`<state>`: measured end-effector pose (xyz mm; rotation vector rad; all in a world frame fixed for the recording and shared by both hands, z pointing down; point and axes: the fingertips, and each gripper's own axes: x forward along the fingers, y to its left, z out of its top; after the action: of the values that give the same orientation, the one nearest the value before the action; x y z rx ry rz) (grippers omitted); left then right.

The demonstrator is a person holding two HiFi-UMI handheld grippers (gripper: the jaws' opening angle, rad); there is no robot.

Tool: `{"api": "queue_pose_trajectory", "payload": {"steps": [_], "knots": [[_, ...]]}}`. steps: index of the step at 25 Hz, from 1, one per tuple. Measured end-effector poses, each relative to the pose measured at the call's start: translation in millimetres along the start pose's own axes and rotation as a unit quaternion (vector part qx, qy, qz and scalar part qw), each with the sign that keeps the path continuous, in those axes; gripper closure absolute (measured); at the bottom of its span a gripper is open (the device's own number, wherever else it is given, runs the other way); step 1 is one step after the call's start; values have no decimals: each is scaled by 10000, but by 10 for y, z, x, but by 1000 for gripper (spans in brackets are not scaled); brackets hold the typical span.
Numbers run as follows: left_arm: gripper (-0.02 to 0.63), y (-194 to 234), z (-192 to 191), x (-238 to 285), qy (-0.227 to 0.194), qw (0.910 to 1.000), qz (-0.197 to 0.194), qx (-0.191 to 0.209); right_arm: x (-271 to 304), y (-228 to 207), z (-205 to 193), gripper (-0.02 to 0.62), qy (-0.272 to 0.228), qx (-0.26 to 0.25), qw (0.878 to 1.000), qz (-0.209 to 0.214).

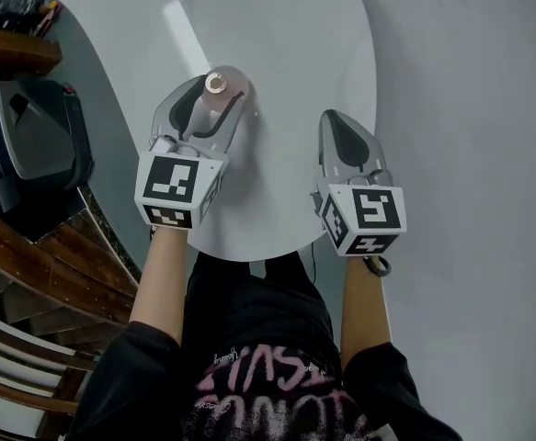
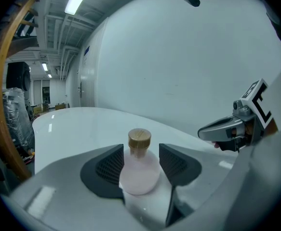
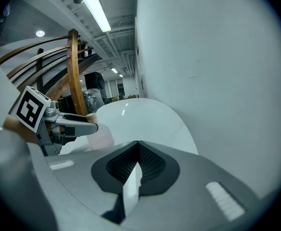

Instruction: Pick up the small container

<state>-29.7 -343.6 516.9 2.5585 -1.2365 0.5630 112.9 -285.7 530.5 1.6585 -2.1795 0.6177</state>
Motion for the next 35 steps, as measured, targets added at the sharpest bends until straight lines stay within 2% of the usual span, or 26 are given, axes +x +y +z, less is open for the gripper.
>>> {"api": "queue_pose_trajectory", "payload": {"steps": [9, 19, 35], "knots": [[386, 8, -25, 59, 1, 10000, 39, 36, 2, -75, -55, 574, 27, 53, 10000, -54], [450, 32, 36, 68, -87, 9999, 45, 82, 8, -84, -52, 574, 61, 51, 10000, -54], [460, 49, 62, 53, -207, 9997, 53, 102, -73, -109, -39, 574, 71, 50, 9998, -158]]}}
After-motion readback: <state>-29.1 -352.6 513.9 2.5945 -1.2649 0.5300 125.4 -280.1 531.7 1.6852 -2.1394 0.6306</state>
